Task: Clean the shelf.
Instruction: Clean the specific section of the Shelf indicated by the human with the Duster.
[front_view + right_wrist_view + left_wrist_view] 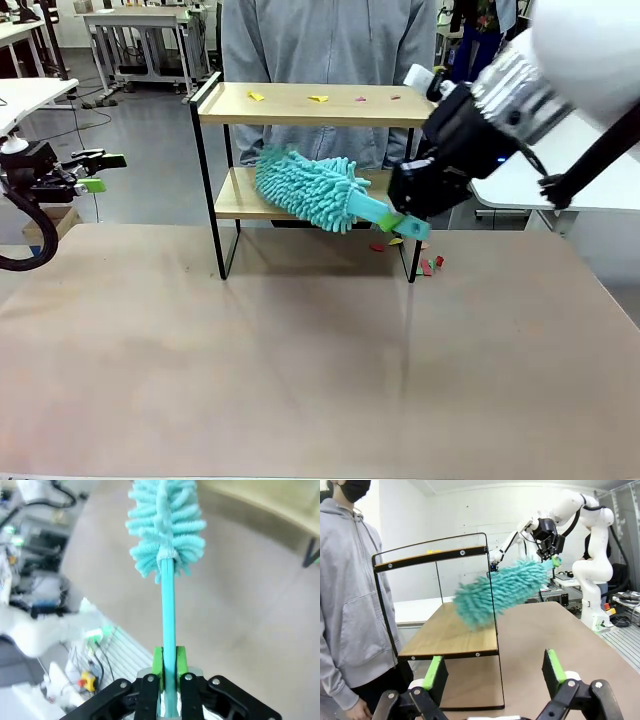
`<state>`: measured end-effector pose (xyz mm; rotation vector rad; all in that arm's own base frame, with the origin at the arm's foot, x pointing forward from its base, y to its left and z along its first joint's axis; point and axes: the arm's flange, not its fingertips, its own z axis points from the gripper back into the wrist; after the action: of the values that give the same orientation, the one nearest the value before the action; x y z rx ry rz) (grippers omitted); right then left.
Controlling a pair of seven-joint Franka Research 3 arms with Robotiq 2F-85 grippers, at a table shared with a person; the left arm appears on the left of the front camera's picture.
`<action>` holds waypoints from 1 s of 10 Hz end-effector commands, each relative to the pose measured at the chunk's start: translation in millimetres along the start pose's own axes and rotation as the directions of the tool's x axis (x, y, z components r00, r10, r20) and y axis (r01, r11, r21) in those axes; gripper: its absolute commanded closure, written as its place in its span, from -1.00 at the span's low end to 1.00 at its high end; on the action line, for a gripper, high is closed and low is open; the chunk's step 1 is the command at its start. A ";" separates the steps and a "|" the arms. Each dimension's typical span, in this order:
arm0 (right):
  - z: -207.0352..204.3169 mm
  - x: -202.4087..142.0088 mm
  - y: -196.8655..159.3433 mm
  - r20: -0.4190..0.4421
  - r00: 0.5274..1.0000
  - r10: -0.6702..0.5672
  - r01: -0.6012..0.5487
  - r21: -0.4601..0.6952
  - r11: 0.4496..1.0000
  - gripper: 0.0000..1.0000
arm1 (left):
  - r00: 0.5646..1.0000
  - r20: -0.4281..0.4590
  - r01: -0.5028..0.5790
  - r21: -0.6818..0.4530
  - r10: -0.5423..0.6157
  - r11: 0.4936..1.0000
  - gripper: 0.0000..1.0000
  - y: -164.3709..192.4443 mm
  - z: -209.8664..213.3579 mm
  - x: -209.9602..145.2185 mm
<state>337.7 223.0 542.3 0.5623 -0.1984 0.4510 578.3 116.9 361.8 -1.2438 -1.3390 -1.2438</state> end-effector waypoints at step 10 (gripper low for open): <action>47.3 -153.4 -84.3 -0.360 0.910 0.204 -0.197 0.055 0.979 0.74 | 1.000 0.002 0.013 -0.001 -0.013 1.000 -1.00 -1.3 -1.2 2.7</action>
<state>245.5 98.9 499.7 0.4683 0.1260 0.7403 578.4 116.9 361.9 -1.2436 -1.3390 -1.2441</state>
